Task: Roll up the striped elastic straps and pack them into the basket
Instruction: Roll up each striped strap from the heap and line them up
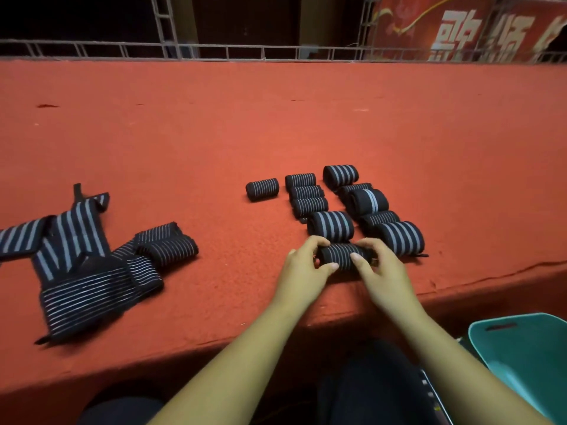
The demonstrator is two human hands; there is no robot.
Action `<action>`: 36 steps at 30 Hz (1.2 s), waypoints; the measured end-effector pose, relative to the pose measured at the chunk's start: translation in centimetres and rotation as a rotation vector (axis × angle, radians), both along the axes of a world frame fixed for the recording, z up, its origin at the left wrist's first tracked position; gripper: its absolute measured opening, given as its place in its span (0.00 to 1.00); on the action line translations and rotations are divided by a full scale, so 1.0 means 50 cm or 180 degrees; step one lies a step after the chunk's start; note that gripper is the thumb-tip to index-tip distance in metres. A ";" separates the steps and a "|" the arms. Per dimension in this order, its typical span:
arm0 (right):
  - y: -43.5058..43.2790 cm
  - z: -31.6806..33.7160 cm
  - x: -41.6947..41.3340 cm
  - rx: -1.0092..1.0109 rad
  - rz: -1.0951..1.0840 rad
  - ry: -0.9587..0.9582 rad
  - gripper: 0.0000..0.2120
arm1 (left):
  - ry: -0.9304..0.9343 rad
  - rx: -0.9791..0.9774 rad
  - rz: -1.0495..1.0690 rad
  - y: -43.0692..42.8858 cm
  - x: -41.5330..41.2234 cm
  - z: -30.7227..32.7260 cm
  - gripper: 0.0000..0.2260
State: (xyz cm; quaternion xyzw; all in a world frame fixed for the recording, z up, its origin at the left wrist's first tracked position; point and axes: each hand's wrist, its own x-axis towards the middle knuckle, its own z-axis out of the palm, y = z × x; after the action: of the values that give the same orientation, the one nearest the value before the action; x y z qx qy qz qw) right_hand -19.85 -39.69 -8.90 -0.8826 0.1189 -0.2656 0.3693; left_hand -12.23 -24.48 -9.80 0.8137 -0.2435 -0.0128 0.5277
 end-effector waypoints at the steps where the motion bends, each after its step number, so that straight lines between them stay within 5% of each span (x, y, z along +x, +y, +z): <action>1: 0.003 -0.001 0.002 -0.0182 -0.0013 0.0050 0.10 | -0.0052 0.0214 0.0005 0.001 0.003 -0.003 0.18; 9: 0.066 0.058 0.044 -0.0681 0.0268 -0.0175 0.12 | -0.0435 0.0402 0.0008 0.153 0.048 0.064 0.11; 17: 0.289 0.071 0.168 -0.0808 0.1321 0.0471 0.15 | -0.0827 0.1155 0.1177 0.482 0.089 0.130 0.06; 25: 0.506 0.043 0.242 -0.0909 0.1995 0.1063 0.19 | -0.0310 0.2830 0.1737 0.653 0.084 0.074 0.27; 28: 0.553 0.019 0.247 -0.0908 0.2088 0.1031 0.22 | -0.0410 0.2467 0.1904 0.668 0.077 0.060 0.22; 32: 0.566 -0.004 0.255 -0.0636 0.2202 0.0879 0.34 | -0.1245 0.1707 0.1499 0.664 0.073 0.058 0.09; 36: 0.550 0.014 0.274 -0.0456 0.2402 0.0790 0.41 | -0.1383 0.1380 0.0827 0.644 0.067 0.083 0.11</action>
State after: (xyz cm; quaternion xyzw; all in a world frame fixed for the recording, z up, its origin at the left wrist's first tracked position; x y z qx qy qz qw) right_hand -6.14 -12.21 -8.18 -0.9131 -0.1887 -0.0104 0.3614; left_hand -8.87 7.70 -5.65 0.9150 -0.2362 0.1769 0.2753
